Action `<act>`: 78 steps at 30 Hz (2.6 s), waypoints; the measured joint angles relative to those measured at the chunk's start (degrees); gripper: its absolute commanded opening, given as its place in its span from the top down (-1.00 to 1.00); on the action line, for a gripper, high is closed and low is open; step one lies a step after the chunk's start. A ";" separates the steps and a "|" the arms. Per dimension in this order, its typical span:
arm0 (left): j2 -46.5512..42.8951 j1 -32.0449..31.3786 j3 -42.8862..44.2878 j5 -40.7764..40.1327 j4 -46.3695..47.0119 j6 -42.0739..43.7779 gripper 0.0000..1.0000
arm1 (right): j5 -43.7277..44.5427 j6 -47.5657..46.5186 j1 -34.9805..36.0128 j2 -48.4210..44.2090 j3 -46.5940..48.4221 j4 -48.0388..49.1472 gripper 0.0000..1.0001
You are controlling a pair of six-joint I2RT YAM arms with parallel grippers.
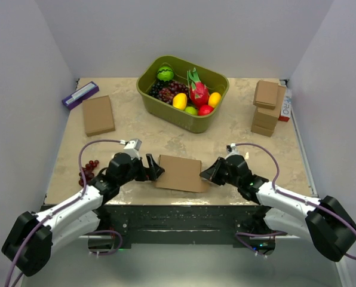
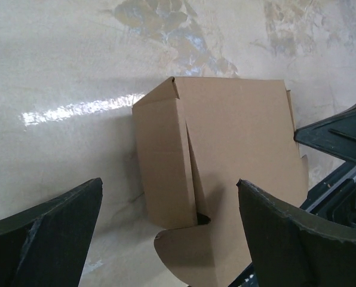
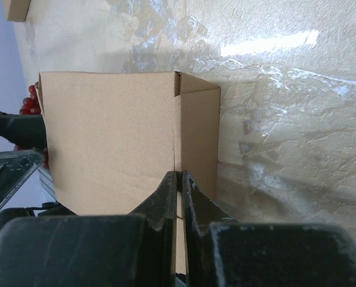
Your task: Fold the paper box
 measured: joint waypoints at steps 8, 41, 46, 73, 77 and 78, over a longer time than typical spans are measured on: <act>4.66 0.02 -0.83 4.22 6.82 -1.51 -0.92 | -0.11 -0.50 -0.33 -0.59 -0.26 -0.26 1.00; 18.67 1.60 2.14 18.05 16.50 -9.55 0.22 | 16.90 -31.30 20.85 -0.70 24.02 -14.78 -0.66; 18.36 4.57 4.11 21.27 10.75 -9.49 0.24 | 25.81 -39.39 34.62 4.00 27.28 -14.93 -0.68; 12.76 12.39 9.25 32.76 -12.09 -6.08 0.28 | 67.23 -32.76 54.29 43.82 42.29 -35.01 -0.71; 12.74 12.39 9.44 33.75 -12.85 -5.27 0.30 | 71.69 -29.46 54.29 47.04 44.39 -39.71 -0.72; 12.74 12.41 9.44 33.97 -13.14 -4.90 0.30 | 72.35 -29.42 54.29 47.60 44.59 -39.93 -0.72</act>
